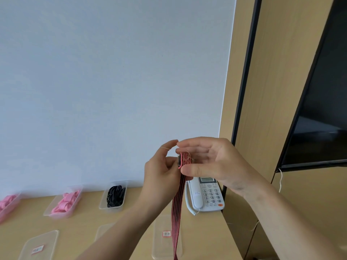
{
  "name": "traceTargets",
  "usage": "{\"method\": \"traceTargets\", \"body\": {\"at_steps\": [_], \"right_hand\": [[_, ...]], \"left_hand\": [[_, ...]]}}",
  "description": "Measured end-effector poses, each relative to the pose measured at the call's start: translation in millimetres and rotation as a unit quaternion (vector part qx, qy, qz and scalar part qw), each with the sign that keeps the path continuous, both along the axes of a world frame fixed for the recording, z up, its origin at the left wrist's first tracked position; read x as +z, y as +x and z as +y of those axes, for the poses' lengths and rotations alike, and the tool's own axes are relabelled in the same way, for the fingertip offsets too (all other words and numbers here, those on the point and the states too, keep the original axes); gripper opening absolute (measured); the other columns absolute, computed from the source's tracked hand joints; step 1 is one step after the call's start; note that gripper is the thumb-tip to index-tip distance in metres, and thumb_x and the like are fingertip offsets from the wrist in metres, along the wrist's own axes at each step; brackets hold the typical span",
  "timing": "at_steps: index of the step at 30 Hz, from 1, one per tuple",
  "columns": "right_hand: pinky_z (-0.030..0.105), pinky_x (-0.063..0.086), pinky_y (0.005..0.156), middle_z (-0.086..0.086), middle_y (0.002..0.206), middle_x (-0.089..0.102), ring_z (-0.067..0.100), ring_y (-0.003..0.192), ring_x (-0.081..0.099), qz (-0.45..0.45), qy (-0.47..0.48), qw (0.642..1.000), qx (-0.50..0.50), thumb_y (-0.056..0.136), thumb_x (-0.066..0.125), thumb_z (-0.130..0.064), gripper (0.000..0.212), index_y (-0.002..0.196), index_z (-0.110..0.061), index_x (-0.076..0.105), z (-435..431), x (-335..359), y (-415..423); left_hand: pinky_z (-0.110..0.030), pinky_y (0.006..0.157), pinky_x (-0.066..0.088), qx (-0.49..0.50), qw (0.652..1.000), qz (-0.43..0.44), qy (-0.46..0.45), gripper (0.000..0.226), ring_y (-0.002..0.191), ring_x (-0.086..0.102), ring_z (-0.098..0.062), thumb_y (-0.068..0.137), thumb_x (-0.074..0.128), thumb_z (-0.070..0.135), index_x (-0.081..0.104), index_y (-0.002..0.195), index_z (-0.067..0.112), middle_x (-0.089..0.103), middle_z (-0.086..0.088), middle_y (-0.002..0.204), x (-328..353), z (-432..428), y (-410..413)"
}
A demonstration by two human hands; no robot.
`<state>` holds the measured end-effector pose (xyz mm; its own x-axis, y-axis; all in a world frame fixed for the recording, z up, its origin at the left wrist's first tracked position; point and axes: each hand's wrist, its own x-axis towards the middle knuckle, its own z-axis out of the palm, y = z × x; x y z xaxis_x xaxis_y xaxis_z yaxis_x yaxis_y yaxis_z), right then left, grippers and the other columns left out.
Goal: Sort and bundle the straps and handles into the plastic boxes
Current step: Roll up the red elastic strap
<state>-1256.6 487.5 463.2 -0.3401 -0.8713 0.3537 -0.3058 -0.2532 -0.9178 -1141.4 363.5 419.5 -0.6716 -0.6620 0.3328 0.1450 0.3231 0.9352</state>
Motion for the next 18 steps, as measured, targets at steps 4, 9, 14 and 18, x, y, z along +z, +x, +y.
{"method": "traceTargets", "body": {"at_steps": [4,9,14,18], "right_hand": [[0.036,0.056,0.097,0.007,0.112,0.076,0.028,0.104,0.073,0.005,-0.044,0.999,-0.015,0.067,0.090,-0.008,0.058,0.119,-0.024,0.071,-1.2,-0.1,-1.4],[0.042,0.051,0.105,0.003,0.117,0.074,0.024,0.114,0.069,0.079,-0.069,0.992,-0.068,0.062,0.093,-0.013,0.070,0.125,-0.027,0.067,-4.5,-3.9,-2.7],[0.038,0.045,0.111,-0.010,0.123,0.071,0.011,0.124,0.062,0.157,-0.042,0.980,-0.115,0.061,0.093,-0.018,0.079,0.132,-0.032,0.062,-9.4,-13.4,0.3],[0.030,0.046,0.108,-0.019,0.125,0.068,0.005,0.125,0.060,0.239,-0.040,0.958,-0.151,0.063,0.088,-0.014,0.071,0.128,-0.031,0.065,-13.0,-15.3,4.9]], "left_hand": [[-0.037,0.067,0.065,-0.016,0.999,-0.001,0.047,0.027,0.070,0.079,-0.025,0.098,0.062,0.022,0.060,0.121,0.036,0.077,-0.011,0.070,-3.7,-0.5,1.3],[-0.038,0.068,0.065,-0.099,0.984,0.012,0.148,0.020,0.078,0.078,-0.033,0.105,0.058,0.022,0.076,0.095,0.018,0.078,-0.010,0.080,-4.6,-3.9,7.2],[-0.041,0.073,0.062,-0.164,0.962,0.034,0.215,0.041,0.081,0.070,-0.034,0.092,0.063,0.042,0.078,0.097,0.005,0.072,-0.018,0.092,-5.4,-8.6,11.5],[-0.033,0.069,0.060,-0.170,0.965,0.044,0.192,0.027,0.078,0.073,-0.029,0.089,0.069,0.033,0.081,0.097,0.010,0.079,-0.016,0.099,-4.5,-9.3,15.1]]}}
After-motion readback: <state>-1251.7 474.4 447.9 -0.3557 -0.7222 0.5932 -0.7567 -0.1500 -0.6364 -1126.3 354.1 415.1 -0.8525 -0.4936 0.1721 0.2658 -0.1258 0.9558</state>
